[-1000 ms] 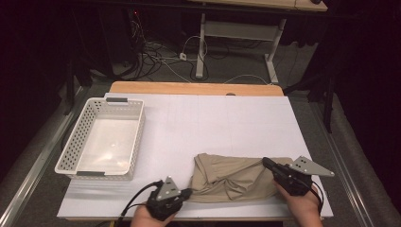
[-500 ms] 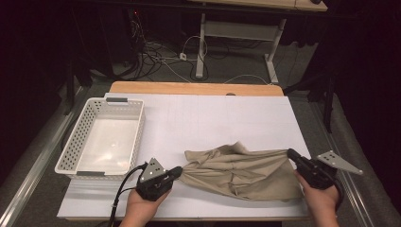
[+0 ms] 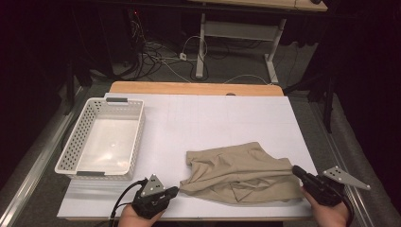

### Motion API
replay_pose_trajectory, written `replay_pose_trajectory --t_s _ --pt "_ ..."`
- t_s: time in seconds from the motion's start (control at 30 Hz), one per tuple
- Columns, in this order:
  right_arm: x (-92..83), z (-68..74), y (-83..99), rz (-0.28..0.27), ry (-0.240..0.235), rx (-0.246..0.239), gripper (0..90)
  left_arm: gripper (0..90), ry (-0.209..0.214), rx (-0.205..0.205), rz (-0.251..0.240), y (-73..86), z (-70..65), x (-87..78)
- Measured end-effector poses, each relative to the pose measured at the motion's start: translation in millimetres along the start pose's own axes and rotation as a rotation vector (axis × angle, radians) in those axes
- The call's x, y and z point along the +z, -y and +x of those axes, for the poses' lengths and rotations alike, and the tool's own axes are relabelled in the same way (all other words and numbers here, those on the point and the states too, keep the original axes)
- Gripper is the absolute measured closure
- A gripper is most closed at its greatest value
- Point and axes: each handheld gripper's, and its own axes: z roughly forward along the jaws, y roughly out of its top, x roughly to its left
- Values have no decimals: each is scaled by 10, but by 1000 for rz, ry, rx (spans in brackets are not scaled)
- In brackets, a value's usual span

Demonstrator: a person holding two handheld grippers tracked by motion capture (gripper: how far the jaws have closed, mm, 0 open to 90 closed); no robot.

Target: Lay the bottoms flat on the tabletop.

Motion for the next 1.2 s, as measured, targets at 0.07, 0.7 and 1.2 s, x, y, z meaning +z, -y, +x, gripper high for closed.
replay_pose_trajectory --t_s 0.07,0.7,1.2 --pt "-28 6 27 2 -5 -3 900 693 -5 -13 -17 -15 12 38" --pt "102 73 41 34 -62 -18 840 781 48 11 54 -253 -32 538" --pt "353 239 79 160 -79 -89 797 800 78 -1 8 -223 -113 356"
